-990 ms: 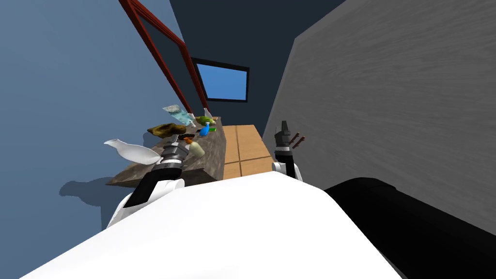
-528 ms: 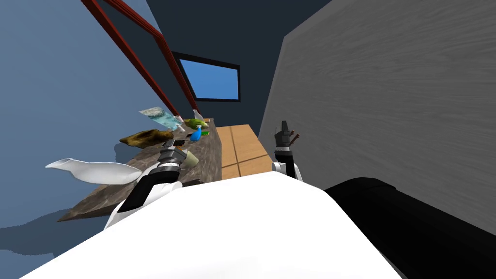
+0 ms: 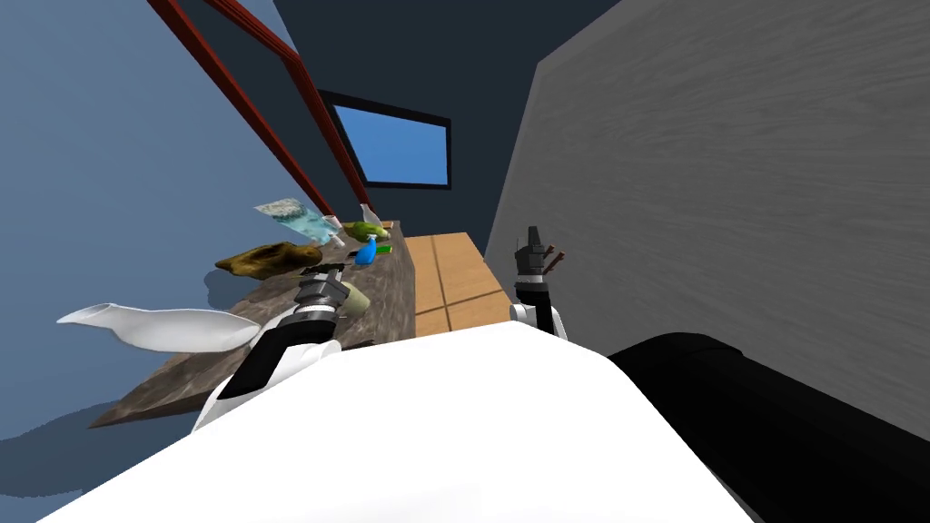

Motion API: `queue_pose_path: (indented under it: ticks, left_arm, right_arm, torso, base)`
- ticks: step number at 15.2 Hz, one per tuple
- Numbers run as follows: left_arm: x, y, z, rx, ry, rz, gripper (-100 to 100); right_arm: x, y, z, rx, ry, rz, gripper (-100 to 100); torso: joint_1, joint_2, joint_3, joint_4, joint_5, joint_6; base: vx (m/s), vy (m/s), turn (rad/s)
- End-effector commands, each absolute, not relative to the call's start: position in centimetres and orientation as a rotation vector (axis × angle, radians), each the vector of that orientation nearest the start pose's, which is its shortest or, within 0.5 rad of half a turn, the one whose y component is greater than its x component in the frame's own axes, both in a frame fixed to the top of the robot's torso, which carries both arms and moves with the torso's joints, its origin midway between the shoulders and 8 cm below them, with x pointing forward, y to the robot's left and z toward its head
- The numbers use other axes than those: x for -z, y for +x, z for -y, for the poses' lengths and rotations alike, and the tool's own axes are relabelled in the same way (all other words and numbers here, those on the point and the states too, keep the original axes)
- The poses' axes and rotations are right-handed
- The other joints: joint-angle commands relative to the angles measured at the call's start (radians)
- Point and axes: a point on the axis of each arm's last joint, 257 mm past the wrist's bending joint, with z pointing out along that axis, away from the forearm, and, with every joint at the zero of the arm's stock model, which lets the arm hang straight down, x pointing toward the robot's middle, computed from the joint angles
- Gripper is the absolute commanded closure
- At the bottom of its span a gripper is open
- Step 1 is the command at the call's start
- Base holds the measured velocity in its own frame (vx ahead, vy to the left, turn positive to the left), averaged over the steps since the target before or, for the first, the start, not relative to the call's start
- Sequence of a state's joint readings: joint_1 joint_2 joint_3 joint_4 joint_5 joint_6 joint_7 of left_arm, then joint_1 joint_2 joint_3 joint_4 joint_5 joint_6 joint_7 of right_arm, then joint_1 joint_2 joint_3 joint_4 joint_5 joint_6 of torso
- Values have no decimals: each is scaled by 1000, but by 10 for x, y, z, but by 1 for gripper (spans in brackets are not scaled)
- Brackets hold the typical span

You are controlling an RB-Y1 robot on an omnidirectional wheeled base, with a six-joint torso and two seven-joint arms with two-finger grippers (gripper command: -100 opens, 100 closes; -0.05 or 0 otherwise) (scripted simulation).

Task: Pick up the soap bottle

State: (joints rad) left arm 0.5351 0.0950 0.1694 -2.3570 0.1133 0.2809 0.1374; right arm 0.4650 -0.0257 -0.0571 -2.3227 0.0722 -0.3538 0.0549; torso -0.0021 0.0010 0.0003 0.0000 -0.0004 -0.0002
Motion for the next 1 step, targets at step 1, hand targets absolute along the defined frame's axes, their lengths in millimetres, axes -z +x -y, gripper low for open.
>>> queue_pose_path:
  ticks: [1]
  left_arm:
    - [121, 385, -367, 1064, -1321, -993, 100]
  right_arm:
    - [-27, 360, 289, -1137, 626, -726, 0]
  torso:
    - [0, 0, 0, 0, 0, 0]
  base:
    - [-46, -15, 6]
